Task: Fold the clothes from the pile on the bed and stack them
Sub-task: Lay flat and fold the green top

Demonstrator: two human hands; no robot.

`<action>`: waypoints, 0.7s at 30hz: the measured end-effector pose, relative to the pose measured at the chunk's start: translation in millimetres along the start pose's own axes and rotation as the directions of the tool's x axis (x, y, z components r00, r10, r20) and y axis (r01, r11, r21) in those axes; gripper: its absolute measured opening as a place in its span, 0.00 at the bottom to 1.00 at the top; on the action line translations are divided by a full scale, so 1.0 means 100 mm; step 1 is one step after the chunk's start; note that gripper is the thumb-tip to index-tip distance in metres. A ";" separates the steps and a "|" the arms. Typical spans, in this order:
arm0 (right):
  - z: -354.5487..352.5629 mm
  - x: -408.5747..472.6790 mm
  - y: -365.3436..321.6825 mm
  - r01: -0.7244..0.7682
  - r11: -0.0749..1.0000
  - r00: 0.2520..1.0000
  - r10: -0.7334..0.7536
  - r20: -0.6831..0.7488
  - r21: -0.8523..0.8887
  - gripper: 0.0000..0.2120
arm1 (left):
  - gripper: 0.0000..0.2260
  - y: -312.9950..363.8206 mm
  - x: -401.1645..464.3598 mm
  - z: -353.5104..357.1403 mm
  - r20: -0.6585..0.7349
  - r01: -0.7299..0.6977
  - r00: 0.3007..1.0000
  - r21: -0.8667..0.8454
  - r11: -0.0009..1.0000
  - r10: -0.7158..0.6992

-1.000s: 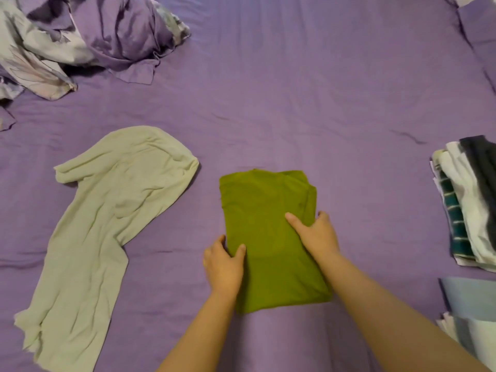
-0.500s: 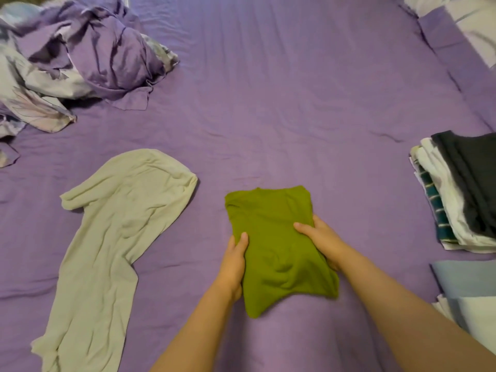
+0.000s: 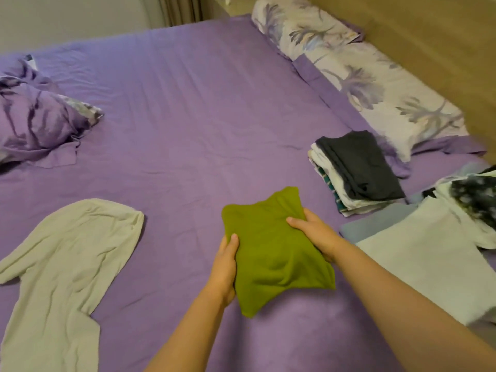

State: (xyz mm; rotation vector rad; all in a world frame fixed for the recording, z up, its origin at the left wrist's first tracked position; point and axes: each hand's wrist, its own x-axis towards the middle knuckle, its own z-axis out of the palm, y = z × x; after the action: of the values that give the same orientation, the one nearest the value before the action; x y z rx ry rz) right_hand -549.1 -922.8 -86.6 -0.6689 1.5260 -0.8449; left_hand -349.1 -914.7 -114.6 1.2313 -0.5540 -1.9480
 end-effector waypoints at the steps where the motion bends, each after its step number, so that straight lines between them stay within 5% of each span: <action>1: -0.12 -0.06 -0.02 0.005 1.000 1.000 -0.005 -0.014 -0.013 0.16 | 0.10 -0.01 -0.03 0.11 0.020 0.002 1.000 0.003 1.000 -0.002; 7: -0.82 -0.38 -0.08 0.026 0.999 0.994 -0.029 -0.102 -0.030 0.22 | 0.13 -0.14 -0.19 0.80 0.133 0.013 0.991 0.041 0.999 -0.019; 21: -2.68 -1.24 0.14 0.120 0.992 0.975 -0.122 -0.186 -0.023 0.16 | 0.16 -1.04 -0.58 2.50 0.256 0.075 0.960 0.151 0.986 -0.112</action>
State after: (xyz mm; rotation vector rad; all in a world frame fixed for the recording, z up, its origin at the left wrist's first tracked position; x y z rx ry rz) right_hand -798.3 -778.0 -19.6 -0.7131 1.6725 -1.0154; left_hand -595.8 -812.9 -43.0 1.1047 -0.7920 -2.2027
